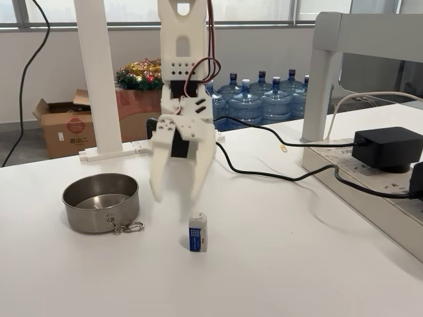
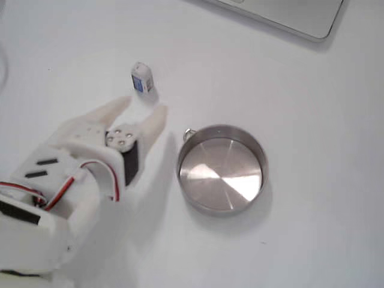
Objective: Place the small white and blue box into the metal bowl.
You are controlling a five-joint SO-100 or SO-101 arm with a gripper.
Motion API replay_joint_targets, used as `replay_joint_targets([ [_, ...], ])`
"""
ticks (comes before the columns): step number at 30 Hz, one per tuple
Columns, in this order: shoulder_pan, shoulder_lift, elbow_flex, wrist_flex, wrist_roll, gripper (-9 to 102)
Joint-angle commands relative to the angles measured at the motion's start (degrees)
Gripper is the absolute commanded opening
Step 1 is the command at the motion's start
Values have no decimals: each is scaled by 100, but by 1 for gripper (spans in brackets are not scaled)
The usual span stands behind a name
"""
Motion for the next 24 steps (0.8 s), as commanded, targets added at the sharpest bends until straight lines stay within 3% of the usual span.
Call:
replay_joint_targets([
  [1, -26, -352, -422, -97, 53, 19],
  [7, -202, -686, -738, -97, 536, 19],
  [24, -352, -1090, -1169, -97, 571, 24],
])
